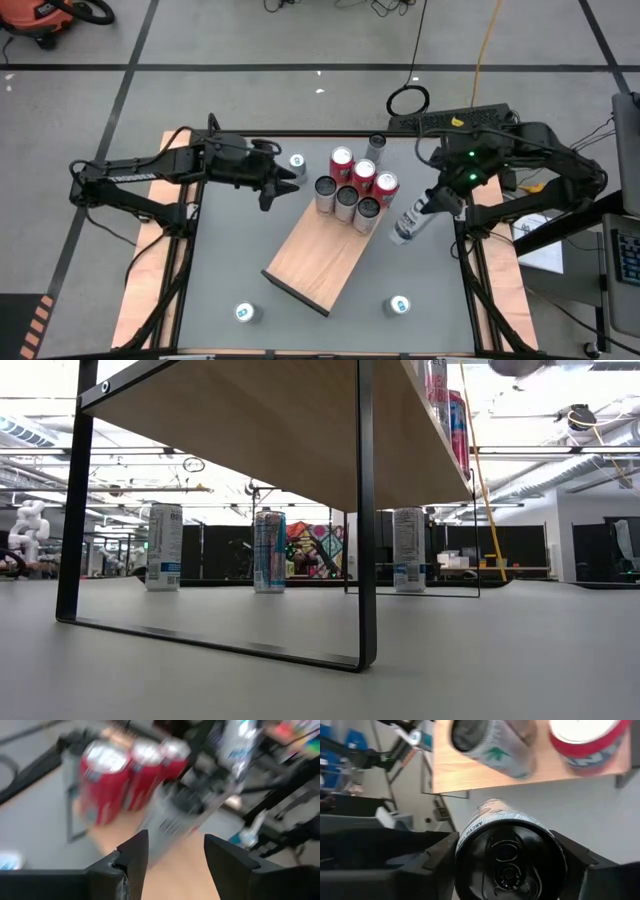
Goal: Place canned beverage on shelf
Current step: Put the white blue soda can on the shelf
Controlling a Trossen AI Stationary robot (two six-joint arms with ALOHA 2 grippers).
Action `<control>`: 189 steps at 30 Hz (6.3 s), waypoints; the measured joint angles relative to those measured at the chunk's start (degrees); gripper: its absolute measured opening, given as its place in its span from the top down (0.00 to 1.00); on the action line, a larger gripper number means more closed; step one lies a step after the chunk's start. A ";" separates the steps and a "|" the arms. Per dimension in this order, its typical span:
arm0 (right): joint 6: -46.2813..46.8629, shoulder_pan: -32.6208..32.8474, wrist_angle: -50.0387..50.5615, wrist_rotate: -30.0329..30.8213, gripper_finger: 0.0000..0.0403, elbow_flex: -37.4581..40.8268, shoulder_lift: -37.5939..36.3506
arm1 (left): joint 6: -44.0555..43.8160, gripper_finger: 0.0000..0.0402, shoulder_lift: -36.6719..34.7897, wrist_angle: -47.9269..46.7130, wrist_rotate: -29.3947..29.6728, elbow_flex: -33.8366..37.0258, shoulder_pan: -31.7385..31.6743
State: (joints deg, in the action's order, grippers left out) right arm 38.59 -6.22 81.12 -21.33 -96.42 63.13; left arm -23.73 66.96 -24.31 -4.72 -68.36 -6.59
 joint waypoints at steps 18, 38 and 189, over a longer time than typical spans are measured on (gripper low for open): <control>-6.71 1.10 -11.97 0.98 0.46 -13.16 0.09 | 2.08 0.27 3.29 14.81 13.57 -10.20 6.51; -24.30 1.10 -22.49 6.47 0.46 -13.14 4.18 | 7.12 0.27 16.98 14.63 16.04 -25.18 13.50; -32.75 1.14 -42.92 0.07 0.45 -17.80 16.20 | -2.69 0.12 9.22 5.33 1.98 -26.30 9.60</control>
State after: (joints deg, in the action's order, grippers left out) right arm 5.84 -5.08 38.19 -21.25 -114.22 79.33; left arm -26.43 76.18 -18.98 -2.73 -94.65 3.01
